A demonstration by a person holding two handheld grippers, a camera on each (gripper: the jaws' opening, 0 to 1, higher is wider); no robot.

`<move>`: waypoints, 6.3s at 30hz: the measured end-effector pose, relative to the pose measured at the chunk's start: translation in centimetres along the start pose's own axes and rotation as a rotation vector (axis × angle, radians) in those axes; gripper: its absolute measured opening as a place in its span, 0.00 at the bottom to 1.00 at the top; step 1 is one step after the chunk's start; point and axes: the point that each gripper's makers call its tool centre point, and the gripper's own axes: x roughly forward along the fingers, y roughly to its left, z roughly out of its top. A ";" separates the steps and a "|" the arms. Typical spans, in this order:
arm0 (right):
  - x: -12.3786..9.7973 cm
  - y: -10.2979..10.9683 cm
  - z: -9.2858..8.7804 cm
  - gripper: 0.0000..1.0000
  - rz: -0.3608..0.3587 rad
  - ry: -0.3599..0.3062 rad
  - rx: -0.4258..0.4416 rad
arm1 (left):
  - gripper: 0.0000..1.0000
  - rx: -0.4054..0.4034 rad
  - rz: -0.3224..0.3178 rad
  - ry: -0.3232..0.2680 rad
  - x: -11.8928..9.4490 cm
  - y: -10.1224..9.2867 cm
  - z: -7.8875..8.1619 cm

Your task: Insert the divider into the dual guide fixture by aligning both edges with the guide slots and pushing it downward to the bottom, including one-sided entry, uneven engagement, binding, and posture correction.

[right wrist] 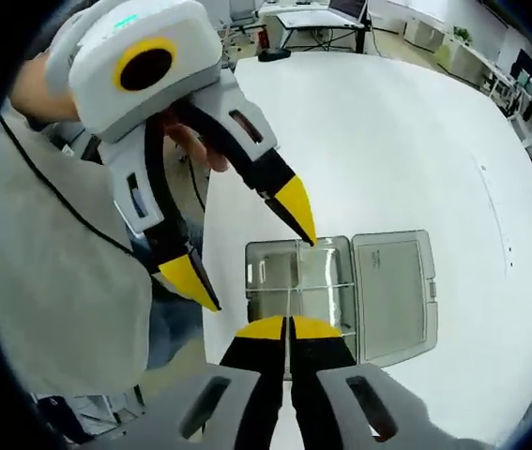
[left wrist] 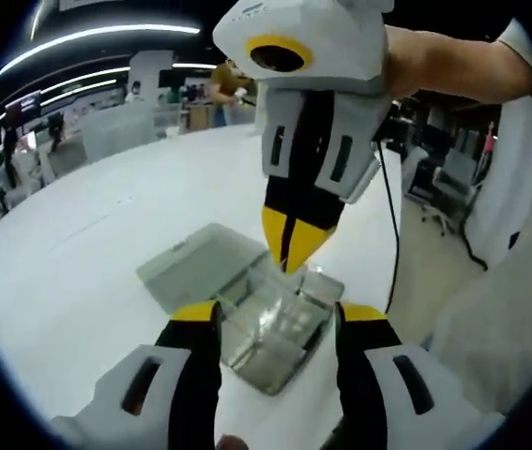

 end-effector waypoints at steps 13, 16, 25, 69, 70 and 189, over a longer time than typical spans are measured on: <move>0.5 -0.2 -0.3 0.00 -0.015 0.015 -0.008 | 0.68 0.004 0.019 -0.009 0.0 -0.1 0.1; 0.7 -0.3 -0.2 0.00 -0.017 0.017 -0.019 | 0.69 0.002 0.018 -0.007 0.0 -0.1 0.0; 1.2 -0.5 -0.2 0.00 -0.022 0.019 -0.024 | 0.76 -0.006 0.026 -0.005 0.1 -0.2 -0.3; 2.7 -0.8 -0.7 0.00 -0.014 0.006 -0.018 | 0.85 -0.043 0.053 -0.006 0.6 0.6 -0.6; 2.7 -0.8 -0.7 0.00 -0.014 0.005 -0.024 | 0.85 -0.043 0.053 -0.006 0.6 0.6 -0.6; 7.6 -1.1 -2.3 0.00 -0.043 0.056 -0.099 | 0.82 -0.046 0.063 0.040 0.4 0.9 -2.0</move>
